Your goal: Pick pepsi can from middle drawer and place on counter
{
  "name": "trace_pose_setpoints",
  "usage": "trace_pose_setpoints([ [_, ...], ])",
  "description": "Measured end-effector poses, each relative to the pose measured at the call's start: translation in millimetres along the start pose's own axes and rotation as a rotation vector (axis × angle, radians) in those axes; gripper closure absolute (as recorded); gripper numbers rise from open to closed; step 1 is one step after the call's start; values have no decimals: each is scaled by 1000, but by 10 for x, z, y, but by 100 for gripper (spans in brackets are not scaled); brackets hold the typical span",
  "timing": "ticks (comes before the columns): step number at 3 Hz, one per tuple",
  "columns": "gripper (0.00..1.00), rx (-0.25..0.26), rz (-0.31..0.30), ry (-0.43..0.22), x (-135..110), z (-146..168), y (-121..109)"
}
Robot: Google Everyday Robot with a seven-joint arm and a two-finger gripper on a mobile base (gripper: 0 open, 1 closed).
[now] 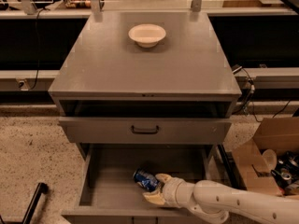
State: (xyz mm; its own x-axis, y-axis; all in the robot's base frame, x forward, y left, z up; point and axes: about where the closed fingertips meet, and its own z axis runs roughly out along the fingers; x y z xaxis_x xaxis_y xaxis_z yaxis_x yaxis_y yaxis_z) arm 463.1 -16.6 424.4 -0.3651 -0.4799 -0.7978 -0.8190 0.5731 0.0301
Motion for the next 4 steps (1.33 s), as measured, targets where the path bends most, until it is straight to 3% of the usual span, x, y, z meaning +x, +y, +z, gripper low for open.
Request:
trace_pose_setpoints([
  [2, 18, 108, 3, -5, 180, -122, -291],
  [3, 20, 124, -12, -4, 185, -27, -380],
  [4, 20, 106, -32, 0, 120, 137, -357],
])
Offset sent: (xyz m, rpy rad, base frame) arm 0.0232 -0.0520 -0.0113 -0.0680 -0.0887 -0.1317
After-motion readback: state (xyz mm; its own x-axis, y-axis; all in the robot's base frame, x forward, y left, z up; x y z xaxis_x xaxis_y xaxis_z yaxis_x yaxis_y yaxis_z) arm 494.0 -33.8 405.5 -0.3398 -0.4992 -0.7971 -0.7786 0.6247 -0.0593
